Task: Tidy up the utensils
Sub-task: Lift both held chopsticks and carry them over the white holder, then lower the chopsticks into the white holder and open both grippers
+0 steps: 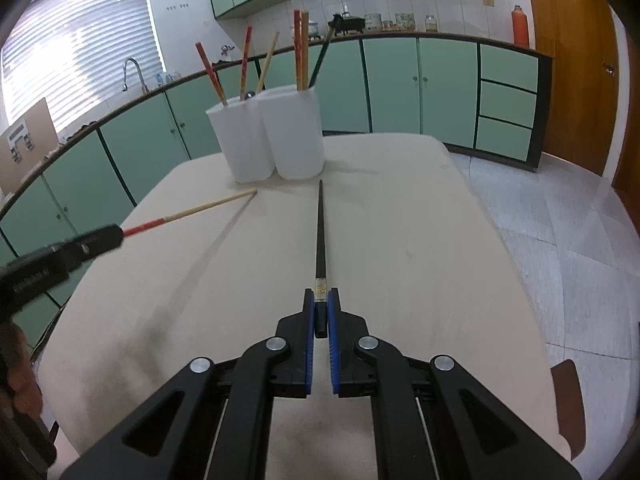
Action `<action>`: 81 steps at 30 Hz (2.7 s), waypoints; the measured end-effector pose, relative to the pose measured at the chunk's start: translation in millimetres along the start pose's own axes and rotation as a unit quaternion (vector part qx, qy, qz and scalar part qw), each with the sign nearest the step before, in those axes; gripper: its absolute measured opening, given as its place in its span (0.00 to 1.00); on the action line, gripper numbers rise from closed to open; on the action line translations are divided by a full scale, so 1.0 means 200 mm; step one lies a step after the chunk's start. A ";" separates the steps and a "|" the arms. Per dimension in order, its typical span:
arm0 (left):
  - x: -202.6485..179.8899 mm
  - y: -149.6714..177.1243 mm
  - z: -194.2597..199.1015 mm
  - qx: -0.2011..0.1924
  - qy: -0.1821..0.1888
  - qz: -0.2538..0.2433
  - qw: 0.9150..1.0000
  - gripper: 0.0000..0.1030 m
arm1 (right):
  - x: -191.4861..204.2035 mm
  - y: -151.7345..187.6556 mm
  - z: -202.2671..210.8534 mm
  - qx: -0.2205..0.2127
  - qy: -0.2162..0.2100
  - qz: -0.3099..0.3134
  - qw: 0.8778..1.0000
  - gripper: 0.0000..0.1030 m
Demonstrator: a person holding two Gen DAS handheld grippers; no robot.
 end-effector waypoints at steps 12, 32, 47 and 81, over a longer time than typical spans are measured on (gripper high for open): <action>0.00 -0.20 0.20 -0.070 0.014 0.004 0.997 0.05 | -0.03 -0.17 0.17 -0.048 -0.024 -0.017 0.998 0.06; -0.05 -0.43 0.32 -0.117 0.030 -0.020 0.992 0.05 | 0.02 -0.61 0.44 -0.114 -0.080 0.002 0.990 0.06; -0.03 -0.57 0.36 -0.144 0.035 -0.031 0.988 0.05 | 0.07 -0.78 0.46 -0.099 -0.120 0.026 0.987 0.06; -0.02 -1.28 0.45 -0.239 0.030 -0.030 0.970 0.05 | 0.19 -1.59 0.60 -0.189 -0.135 0.070 0.970 0.06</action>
Point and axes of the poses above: each gripper's, at about its wrist camera, not at the fingertips, and z roughly against the way its jaws point, x to its left, y to its underside, the point moved 3 cm from there along -z, roughly the way its jaws point, and after that the axes turned 7 degrees about x, right-handed, at the moved point
